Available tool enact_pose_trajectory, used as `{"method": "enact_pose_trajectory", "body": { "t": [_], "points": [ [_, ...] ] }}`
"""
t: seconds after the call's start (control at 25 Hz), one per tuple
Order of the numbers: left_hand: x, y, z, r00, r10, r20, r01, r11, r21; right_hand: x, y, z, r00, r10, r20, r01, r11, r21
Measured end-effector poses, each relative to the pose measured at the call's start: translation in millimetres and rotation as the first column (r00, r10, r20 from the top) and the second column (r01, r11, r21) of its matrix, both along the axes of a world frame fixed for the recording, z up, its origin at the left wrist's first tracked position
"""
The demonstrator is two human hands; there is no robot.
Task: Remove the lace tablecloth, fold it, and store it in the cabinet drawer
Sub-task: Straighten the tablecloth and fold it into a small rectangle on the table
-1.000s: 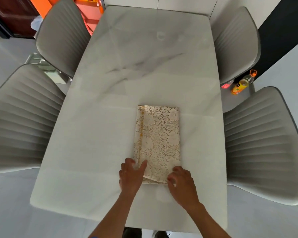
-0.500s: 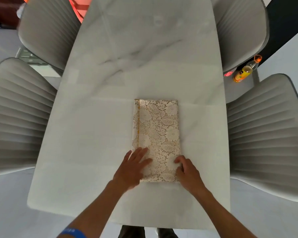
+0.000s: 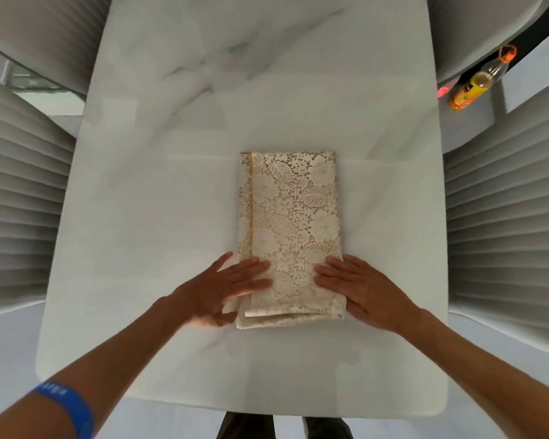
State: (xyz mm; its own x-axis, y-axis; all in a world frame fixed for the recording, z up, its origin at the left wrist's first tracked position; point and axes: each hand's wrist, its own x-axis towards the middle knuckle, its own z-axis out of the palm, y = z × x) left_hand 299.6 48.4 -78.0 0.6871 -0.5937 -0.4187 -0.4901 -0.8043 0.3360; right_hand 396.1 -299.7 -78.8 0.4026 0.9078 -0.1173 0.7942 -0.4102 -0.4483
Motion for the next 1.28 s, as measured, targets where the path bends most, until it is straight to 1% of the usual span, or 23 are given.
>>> {"method": "enact_pose_trajectory", "body": {
  "t": [0.04, 0.08, 0.12, 0.16, 0.2, 0.24, 0.28, 0.36, 0.44, 0.52, 0.6, 0.72, 0.84, 0.88, 0.92, 0.96, 1.0, 1.04, 1.12, 1.16, 1.2, 1.24, 1.28],
  "points": [
    [-1, -2, -1, 0.998, 0.061, 0.01, -0.06, 0.995, -0.078, 4, 4, 5, 0.967, -0.14, -0.214, 0.149, 0.989, 0.026],
    [-3, -6, 0, 0.989, 0.142, 0.039, -0.133, 0.977, -0.168, 8, 7, 10, 0.881, -0.264, -0.393, 0.287, 0.958, 0.001],
    [-2, -13, 2, 0.966, 0.248, 0.068, -0.22, 0.934, -0.283, 12, 10, 14, 0.781, -0.351, -0.517, 0.387, 0.921, -0.042],
    [0, -19, 6, 0.924, 0.38, 0.045, -0.327, 0.845, -0.423, 16, 13, 18, 0.683, -0.402, -0.609, 0.453, 0.888, -0.078],
    [3, -25, 8, 0.863, 0.5, -0.066, -0.451, 0.706, -0.547, 20, 14, 23, 0.597, -0.428, -0.678, 0.5, 0.86, -0.102],
    [5, -31, 11, 0.785, 0.588, -0.198, -0.566, 0.549, -0.615, 23, 16, 26, 0.533, -0.449, -0.717, 0.537, 0.834, -0.123],
    [7, -35, 14, 0.688, 0.661, -0.301, -0.672, 0.422, -0.609, 24, 19, 27, 0.494, -0.474, -0.729, 0.579, 0.805, -0.13],
    [14, -40, 13, 0.465, 0.775, -0.428, -0.846, 0.247, -0.472, 25, 30, 25, 0.451, -0.555, -0.699, 0.701, 0.705, -0.107],
    [25, -41, 10, 0.284, 0.839, -0.464, -0.923, 0.11, -0.368, 23, 44, 18, 0.37, -0.658, -0.656, 0.814, 0.57, -0.114],
    [38, -44, 9, 0.172, 0.883, -0.438, -0.939, 0.012, -0.345, 25, 56, 14, 0.287, -0.74, -0.608, 0.861, 0.477, -0.174],
    [48, -47, 7, 0.132, 0.926, -0.354, -0.949, 0.014, -0.316, 31, 64, 14, 0.3, -0.814, -0.498, 0.858, 0.458, -0.233],
    [55, -51, 5, 0.122, 0.968, -0.217, -0.955, 0.055, -0.292, 38, 71, 17, 0.379, -0.872, -0.31, 0.85, 0.461, -0.256],
    [59, -55, 8, 0.094, 0.977, -0.193, -0.964, 0.041, -0.262, 32, 82, 22, 0.35, -0.92, -0.177, 0.888, 0.385, -0.25],
    [57, -55, 7, 0.094, 0.976, -0.198, -0.964, 0.039, -0.264, 27, 87, 25, 0.405, -0.91, -0.089, 0.897, 0.415, -0.151],
    [56, -54, 5, 0.096, 0.975, -0.203, -0.964, 0.04, -0.263, 22, 91, 26, 0.524, -0.851, 0.031, 0.852, 0.524, -0.015],
    [56, -52, 4, 0.096, 0.972, -0.216, -0.964, 0.036, -0.265, 17, 94, 23, 0.677, -0.72, 0.151, 0.72, 0.691, 0.068],
    [57, -49, 3, 0.08, 0.965, -0.25, -0.966, 0.013, -0.259, 14, 94, 18, 0.803, -0.555, 0.217, 0.558, 0.828, 0.057],
    [59, -46, 2, 0.058, 0.949, -0.309, -0.968, -0.023, -0.25, 13, 92, 14, 0.872, -0.443, 0.208, 0.457, 0.889, -0.024],
    [63, -45, 7, -0.014, 0.926, -0.377, -0.973, -0.099, -0.209, 18, 84, 10, 0.907, -0.407, 0.106, 0.421, 0.884, -0.203],
    [64, -46, 14, -0.022, 0.959, -0.282, -0.973, -0.086, -0.215, 20, 81, 6, 0.916, -0.393, 0.076, 0.399, 0.881, -0.254],
    [66, -46, 19, 0.078, 0.994, -0.077, -0.965, 0.056, -0.256, 22, 77, 3, 0.931, -0.357, 0.077, 0.364, 0.89, -0.276],
    [69, -45, 22, 0.261, 0.949, 0.176, -0.901, 0.305, -0.308, 23, 75, 2, 0.943, -0.318, 0.092, 0.331, 0.901, -0.28],
    [71, -40, 20, 0.491, 0.786, 0.375, -0.741, 0.603, -0.294, 25, 72, 3, 0.949, -0.294, 0.115, 0.315, 0.908, -0.278]
  ]
}}
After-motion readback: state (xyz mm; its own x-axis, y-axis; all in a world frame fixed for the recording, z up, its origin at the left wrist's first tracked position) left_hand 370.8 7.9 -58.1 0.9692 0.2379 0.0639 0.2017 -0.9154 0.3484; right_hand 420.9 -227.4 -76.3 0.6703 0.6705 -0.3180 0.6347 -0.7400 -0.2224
